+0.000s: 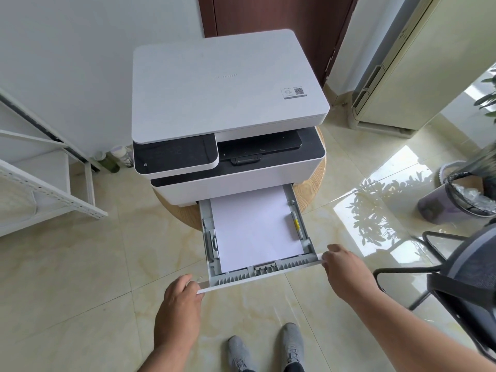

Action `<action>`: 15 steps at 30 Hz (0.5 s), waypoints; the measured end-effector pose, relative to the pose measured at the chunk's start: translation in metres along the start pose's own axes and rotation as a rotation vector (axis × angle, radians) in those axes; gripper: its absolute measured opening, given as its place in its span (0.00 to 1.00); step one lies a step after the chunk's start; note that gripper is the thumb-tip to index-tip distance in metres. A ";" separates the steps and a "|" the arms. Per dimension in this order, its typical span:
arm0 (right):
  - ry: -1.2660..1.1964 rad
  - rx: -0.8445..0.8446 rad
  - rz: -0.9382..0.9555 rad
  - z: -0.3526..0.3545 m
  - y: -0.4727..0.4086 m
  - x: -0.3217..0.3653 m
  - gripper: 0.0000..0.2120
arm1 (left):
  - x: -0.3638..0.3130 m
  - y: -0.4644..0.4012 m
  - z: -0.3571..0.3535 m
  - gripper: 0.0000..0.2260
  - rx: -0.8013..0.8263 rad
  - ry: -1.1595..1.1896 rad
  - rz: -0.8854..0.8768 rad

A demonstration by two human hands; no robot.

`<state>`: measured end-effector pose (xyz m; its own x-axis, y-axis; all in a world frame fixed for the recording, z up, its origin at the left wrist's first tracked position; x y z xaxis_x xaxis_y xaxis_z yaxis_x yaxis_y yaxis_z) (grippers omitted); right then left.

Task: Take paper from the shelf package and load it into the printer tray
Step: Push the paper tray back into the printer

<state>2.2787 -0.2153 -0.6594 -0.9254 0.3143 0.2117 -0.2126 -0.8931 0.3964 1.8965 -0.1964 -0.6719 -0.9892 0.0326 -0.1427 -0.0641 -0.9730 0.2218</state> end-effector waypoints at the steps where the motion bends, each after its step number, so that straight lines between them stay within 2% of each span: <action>1: 0.001 0.002 -0.002 0.000 0.000 0.000 0.11 | 0.000 0.001 0.001 0.07 0.002 -0.005 0.010; 15: 0.029 -0.009 0.000 0.000 0.003 0.002 0.13 | -0.001 0.003 0.003 0.08 0.002 0.013 0.003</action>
<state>2.2761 -0.2175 -0.6574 -0.9343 0.3044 0.1856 -0.2150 -0.8963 0.3878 1.8970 -0.1989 -0.6677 -0.9875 0.0271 -0.1551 -0.0618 -0.9727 0.2237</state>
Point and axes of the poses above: each hand's wrist, its own y-axis away from the middle knuckle, its own z-axis out of the back of the hand, x = y × z, the point moved 5 cm from there along -y, towards the middle knuckle, and after that the axes turned 11 degrees about -y, right-handed, at the moved point
